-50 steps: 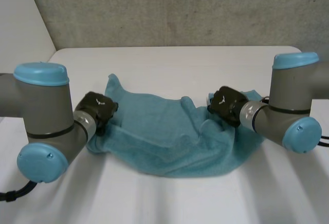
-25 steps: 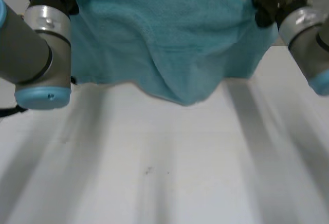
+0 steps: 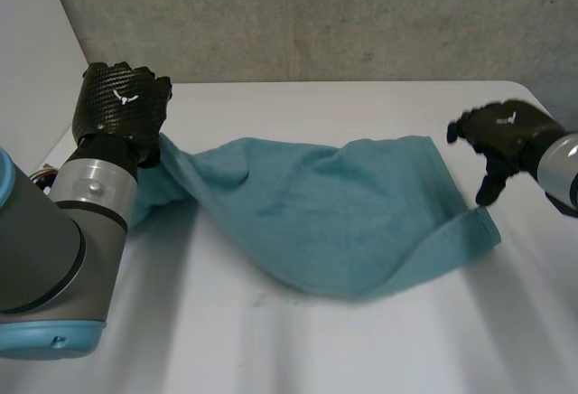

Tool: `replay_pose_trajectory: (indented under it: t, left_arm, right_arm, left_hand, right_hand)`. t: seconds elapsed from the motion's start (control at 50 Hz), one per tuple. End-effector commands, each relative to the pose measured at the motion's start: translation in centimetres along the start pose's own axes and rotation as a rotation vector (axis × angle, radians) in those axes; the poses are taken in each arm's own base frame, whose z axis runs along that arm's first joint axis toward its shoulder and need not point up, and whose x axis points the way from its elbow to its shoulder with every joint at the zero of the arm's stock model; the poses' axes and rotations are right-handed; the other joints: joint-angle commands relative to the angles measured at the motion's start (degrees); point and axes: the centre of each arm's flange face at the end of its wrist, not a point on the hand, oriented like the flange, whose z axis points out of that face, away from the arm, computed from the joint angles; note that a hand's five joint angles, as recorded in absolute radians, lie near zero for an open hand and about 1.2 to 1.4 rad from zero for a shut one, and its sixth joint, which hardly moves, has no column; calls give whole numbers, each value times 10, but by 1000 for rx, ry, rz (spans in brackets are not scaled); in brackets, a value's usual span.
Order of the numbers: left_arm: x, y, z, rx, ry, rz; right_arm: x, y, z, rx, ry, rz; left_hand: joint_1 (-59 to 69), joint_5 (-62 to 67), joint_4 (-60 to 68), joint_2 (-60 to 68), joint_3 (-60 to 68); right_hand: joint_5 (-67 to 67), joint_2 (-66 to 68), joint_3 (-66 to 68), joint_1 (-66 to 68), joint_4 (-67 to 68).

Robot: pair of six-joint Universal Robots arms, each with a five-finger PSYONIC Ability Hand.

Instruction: Fold the laundry

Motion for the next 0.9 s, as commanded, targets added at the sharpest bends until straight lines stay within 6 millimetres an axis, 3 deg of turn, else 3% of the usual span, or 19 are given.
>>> replay_pose_trajectory:
  t: [0.02, 0.14, 0.26, 0.34, 0.44, 0.54, 0.6, 0.64, 0.78, 0.9]
  left_arm:
    - [-4, -14, -5, 43, -7, -8]
    - [-8, -22, -4, 68, -18, -15]
    - [-8, -23, -3, 71, -19, -12]
    - [-9, -19, 0, 60, -23, -7]
    - [-8, -16, 6, 51, -24, -3]
    - [-8, -2, 28, 1, -33, 12]
    - [-10, 2, 35, -16, -39, 15]
    - [-9, 7, 48, -38, -41, 18]
    - [-8, 13, 63, -71, -35, 21]
    - [-8, 17, 66, -78, -38, 22]
  right_arm:
    - [-1, 0, 18, 4, -49, 100]
    - [-13, 30, 39, -175, -156, 80]
    - [-18, 43, 40, -255, -194, 15]
    - [-23, 46, 31, -283, -202, -4]
    - [-23, 37, 8, -246, -170, 21]
    - [-40, 48, -9, -225, -185, 249]
    - [-48, 53, -13, -224, -214, 301]
    - [-64, 62, -23, -224, -274, 375]
    - [-82, 78, -27, -206, -291, 435]
    - [-86, 82, -19, -145, -272, 420]
  left_hand:
    - [161, 150, 115, 117, 117]
    - [161, 150, 115, 117, 117]
    - [161, 150, 115, 117, 117]
    - [161, 150, 115, 117, 117]
    - [161, 150, 115, 117, 117]
    - [161, 150, 115, 117, 117]
    - [161, 150, 115, 117, 117]
    - [161, 150, 115, 117, 117]
    - [161, 150, 115, 117, 117]
    - [161, 150, 115, 117, 117]
  right_hand:
    - [5, -7, 0, 26, 5]
    - [16, 5, 12, 38, 17]
    - [28, 17, 23, 50, 29]
    - [28, 17, 23, 50, 29]
    - [27, 15, 22, 48, 27]
    - [11, 0, 7, 33, 12]
    - [6, -5, 1, 28, 7]
    - [3, -8, -2, 25, 4]
    - [-2, -14, -7, 20, -2]
    - [11, 0, 6, 33, 12]
